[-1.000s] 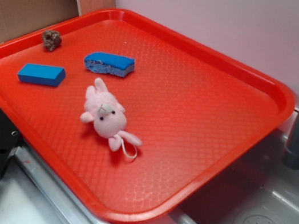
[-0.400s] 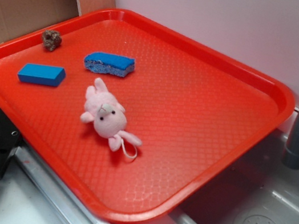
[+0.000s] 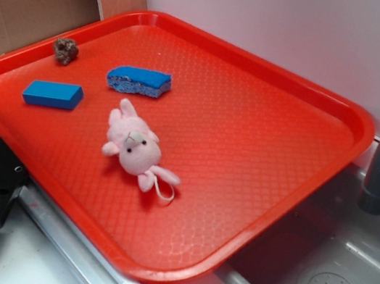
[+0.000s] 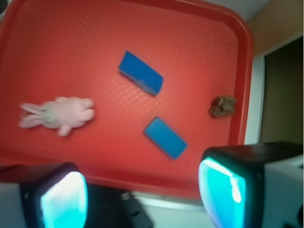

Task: Grab the blue block.

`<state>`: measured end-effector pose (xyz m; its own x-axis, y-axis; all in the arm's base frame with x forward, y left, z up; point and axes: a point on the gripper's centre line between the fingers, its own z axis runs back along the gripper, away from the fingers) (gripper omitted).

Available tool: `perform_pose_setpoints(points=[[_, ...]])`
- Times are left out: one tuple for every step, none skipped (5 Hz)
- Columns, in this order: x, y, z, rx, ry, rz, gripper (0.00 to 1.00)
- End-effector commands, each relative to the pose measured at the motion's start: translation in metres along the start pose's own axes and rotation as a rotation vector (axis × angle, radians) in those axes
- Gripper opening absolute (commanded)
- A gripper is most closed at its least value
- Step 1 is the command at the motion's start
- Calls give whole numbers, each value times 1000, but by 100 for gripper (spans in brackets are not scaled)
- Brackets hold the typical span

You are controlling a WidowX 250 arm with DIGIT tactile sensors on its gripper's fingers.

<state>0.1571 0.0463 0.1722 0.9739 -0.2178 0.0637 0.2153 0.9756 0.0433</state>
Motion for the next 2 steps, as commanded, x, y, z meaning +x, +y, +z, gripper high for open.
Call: perform_pose_setpoints(points=[[-28,13,-61,-41,-34,-422,100],[-31,14,-90,-104,-44,-470,100]])
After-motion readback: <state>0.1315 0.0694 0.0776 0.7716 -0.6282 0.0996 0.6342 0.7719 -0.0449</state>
